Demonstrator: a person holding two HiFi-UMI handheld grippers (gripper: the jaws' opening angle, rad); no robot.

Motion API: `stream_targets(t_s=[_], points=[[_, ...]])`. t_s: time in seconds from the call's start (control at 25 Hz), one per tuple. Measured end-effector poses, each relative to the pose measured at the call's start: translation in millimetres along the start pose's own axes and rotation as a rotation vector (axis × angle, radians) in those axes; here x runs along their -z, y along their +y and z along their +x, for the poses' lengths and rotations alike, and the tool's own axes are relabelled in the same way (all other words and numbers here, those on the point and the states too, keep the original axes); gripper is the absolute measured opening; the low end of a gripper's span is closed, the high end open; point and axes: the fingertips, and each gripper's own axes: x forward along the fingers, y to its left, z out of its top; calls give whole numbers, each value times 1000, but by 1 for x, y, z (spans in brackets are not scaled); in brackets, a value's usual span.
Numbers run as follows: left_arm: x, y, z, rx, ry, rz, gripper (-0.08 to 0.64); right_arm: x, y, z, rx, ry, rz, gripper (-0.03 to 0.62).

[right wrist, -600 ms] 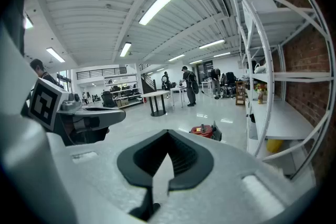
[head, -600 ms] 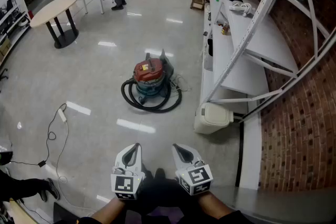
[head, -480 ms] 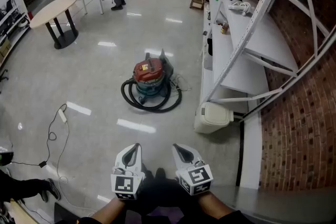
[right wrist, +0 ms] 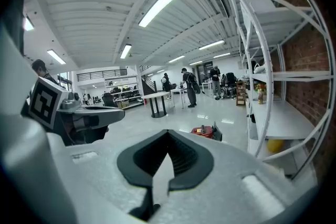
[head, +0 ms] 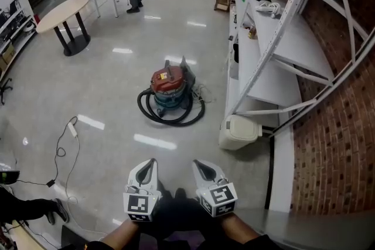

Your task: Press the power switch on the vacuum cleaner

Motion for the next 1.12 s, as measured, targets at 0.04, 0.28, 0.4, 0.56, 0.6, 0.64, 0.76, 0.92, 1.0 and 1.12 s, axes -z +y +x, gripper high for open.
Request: stream_targets(t_s=[0.04, 0.28, 0.4, 0.56, 0.6, 0.64, 0.76, 0.92, 1.0, 1.12], points=[[-2, 0, 0, 1, -1, 5, 15, -1, 0, 0, -2, 1, 1, -8], [-7, -4, 3, 7, 19, 18, 14, -5, 2, 2, -21, -11, 8, -8], [-5, 1, 3, 5, 32, 22, 15, -4, 6, 7, -33, -5, 17, -8], [4, 15, 6, -8, 52, 12, 14, 3, 12, 22, -45, 7, 21, -8], [6, 20, 6, -12, 56, 7, 14, 4, 14, 25, -48, 10, 21, -8], [8, 24, 7, -14, 60, 0, 15, 2, 16, 29, -47, 11, 17, -8], [11, 41, 13, -18, 65, -19, 15, -7, 21, 43, -41, 6, 10, -8], [13, 71, 27, -22, 67, -36, 15, -9, 26, 72, -34, 38, 21, -8], [17, 90, 35, -21, 69, -41, 14, -12, 29, 91, -26, 52, 27, -8], [22, 124, 48, -16, 85, -48, 15, -22, 35, 123, -8, 51, 35, -8]])
